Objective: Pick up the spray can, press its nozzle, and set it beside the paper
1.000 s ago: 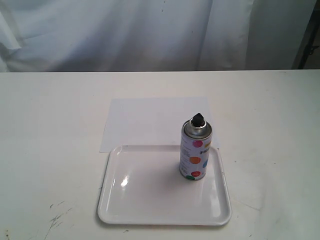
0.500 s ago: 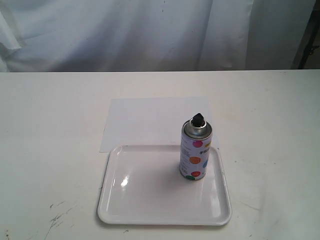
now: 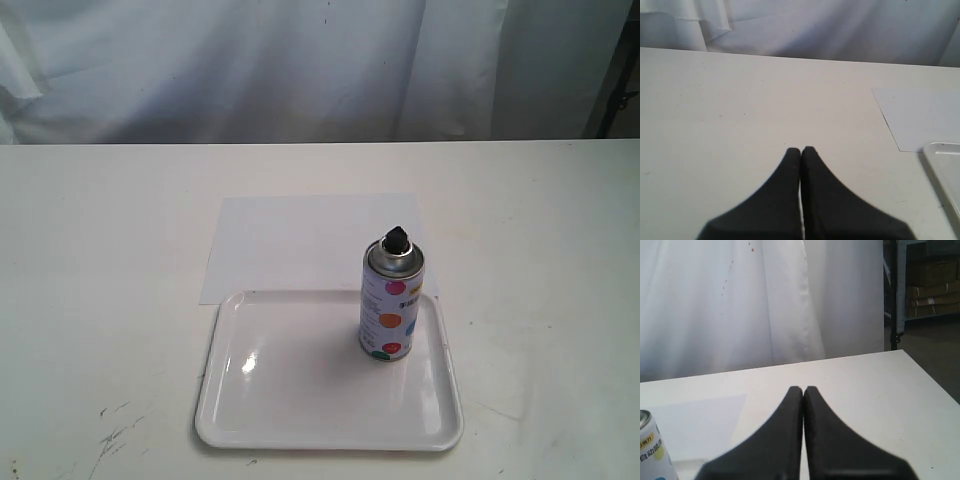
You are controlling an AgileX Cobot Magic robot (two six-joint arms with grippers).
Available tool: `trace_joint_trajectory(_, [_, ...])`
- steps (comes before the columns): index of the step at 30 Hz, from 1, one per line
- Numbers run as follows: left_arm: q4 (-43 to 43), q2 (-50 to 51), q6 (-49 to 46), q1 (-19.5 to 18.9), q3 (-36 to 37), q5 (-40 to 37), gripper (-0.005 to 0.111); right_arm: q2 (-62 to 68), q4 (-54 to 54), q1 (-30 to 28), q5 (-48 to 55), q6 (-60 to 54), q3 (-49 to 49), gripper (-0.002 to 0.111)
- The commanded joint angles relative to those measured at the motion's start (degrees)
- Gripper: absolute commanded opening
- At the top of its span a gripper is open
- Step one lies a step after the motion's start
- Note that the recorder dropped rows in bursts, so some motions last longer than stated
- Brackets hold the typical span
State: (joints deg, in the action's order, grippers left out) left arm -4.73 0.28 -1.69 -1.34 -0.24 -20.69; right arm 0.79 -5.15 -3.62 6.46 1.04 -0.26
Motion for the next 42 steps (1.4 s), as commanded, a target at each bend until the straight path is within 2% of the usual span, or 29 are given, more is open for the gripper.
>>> trace_joint_trajectory(1, [-0.3,-0.3,-0.3,0.3,0.2,0.3,0.0,-0.6,2.7,-0.4,2.1,0.3,0.3,0.0])
trace_joint_trajectory(10, [-0.3,-0.3,-0.3,0.3,0.2,0.3,0.0,-0.8,4.5,-0.8,12.5,1.8,0.3,0.0])
trace_joint_trajectory(25, [-0.3,-0.3,-0.3,0.3,0.2,0.3,0.0,-0.8,4.8,-3.7,13.4,1.3,0.3,0.0])
trace_joint_trajectory(42, [-0.3,-0.3,-0.3,0.3,0.2,0.3,0.0,-0.8,4.8,-3.7,13.4,1.3,0.3,0.0])
